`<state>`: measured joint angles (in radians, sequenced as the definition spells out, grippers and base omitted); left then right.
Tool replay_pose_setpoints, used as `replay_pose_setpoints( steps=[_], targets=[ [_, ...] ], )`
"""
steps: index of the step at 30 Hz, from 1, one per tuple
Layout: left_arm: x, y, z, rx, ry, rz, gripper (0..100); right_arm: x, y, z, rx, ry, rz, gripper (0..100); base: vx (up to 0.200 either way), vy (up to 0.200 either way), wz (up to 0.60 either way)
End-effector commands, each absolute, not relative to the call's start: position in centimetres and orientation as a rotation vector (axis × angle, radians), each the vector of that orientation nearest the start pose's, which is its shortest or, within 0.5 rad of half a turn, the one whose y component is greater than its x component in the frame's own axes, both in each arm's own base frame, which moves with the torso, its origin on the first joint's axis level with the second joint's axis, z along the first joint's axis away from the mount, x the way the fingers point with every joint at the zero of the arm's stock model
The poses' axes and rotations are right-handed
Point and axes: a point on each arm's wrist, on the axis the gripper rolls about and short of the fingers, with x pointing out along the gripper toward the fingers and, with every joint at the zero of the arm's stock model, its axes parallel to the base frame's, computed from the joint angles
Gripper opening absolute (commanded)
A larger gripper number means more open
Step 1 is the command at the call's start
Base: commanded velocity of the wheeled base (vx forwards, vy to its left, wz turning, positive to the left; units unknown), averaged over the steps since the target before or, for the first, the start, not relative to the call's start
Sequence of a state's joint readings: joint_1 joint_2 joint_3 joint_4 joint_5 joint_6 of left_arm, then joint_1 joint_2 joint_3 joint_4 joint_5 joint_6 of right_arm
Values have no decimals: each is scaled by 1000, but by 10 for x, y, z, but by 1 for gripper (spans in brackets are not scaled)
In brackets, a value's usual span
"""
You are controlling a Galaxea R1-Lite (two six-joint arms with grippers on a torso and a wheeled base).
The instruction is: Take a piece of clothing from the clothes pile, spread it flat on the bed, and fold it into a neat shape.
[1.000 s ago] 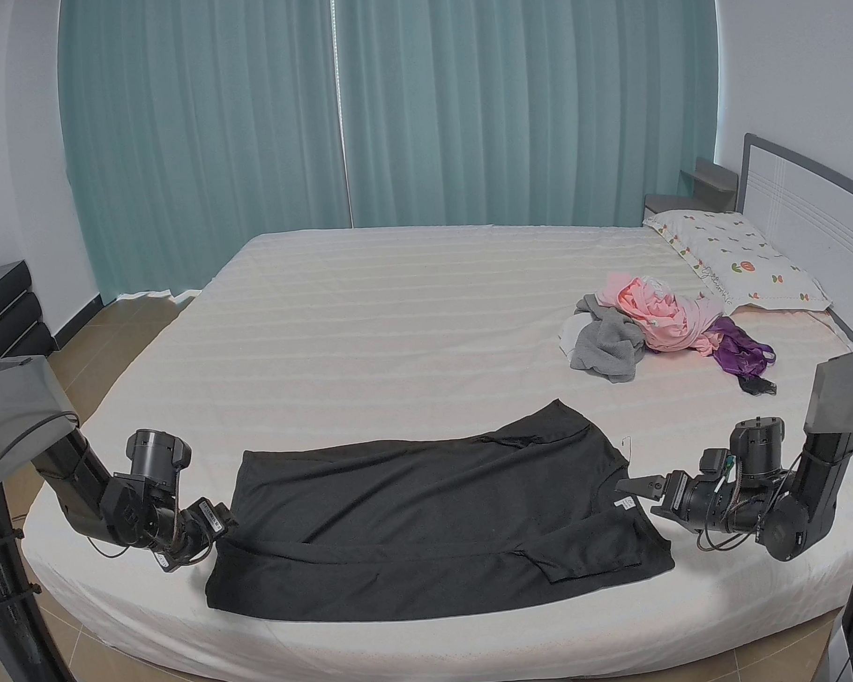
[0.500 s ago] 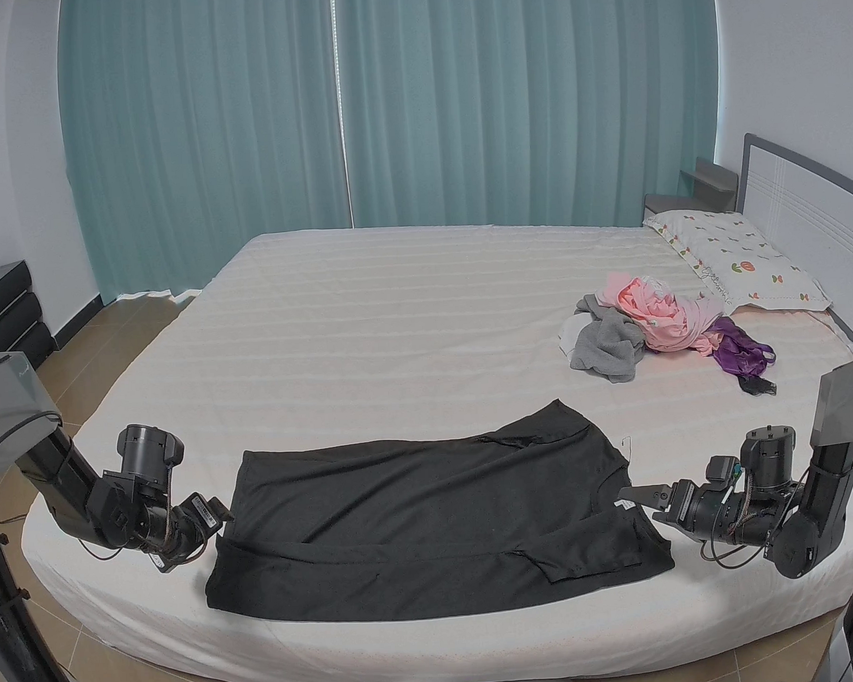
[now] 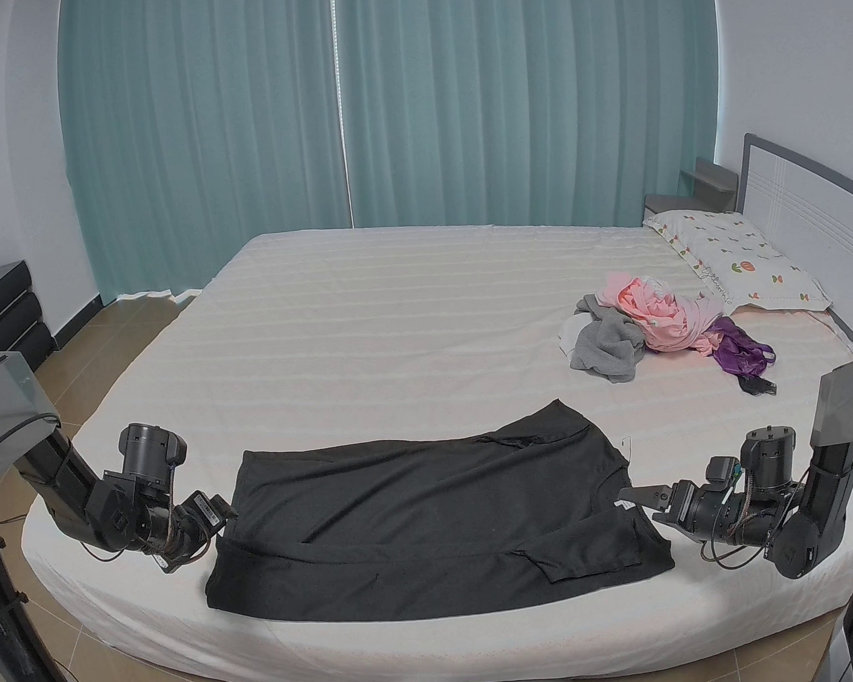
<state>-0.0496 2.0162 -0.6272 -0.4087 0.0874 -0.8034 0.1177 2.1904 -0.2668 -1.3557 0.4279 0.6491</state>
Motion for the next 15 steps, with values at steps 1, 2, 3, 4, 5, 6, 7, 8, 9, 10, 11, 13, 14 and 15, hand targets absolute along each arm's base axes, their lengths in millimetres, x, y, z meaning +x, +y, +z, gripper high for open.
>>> replay_pose_setpoints(
  steps=[1,2,3,4,5,6,7,8,9,10,11,13,14,15],
  targets=[
    [293,-17,32,-692,886,420,100,267,41,0,705,724,328,100,0,0,0],
    [292,-18,33,-695,886,420,100,266,41,0,705,725,327,100,0,-200,0],
    [292,-18,34,-695,884,417,100,267,41,0,705,724,328,100,0,-200,0],
    [290,-20,35,-693,885,412,100,266,41,0,705,725,327,100,0,-200,0],
    [290,-20,35,-693,885,412,100,266,41,0,705,725,327,100,0,-200,0],
    [290,-20,35,-693,887,413,100,266,41,0,705,725,327,100,0,-200,0],
    [290,-20,35,-692,887,412,100,266,41,0,705,725,327,100,0,-200,0],
    [290,-20,35,-689,889,411,100,266,41,0,705,725,327,100,0,-200,0],
    [290,-20,35,-689,891,411,100,266,41,0,705,725,327,100,0,-200,0],
    [290,-20,35,-689,889,411,100,266,41,0,705,725,327,100,0,-200,0],
    [290,-20,35,-689,889,411,100,266,41,0,706,726,328,100,0,0,0],
    [290,-20,35,-688,888,409,100,266,41,0,706,726,327,100,0,0,0],
    [290,-20,35,-687,889,407,100,266,41,-1,705,727,327,100,0,0,0],
    [290,-20,34,-686,889,407,100,266,41,0,706,726,327,100,0,0,0]
  ],
)
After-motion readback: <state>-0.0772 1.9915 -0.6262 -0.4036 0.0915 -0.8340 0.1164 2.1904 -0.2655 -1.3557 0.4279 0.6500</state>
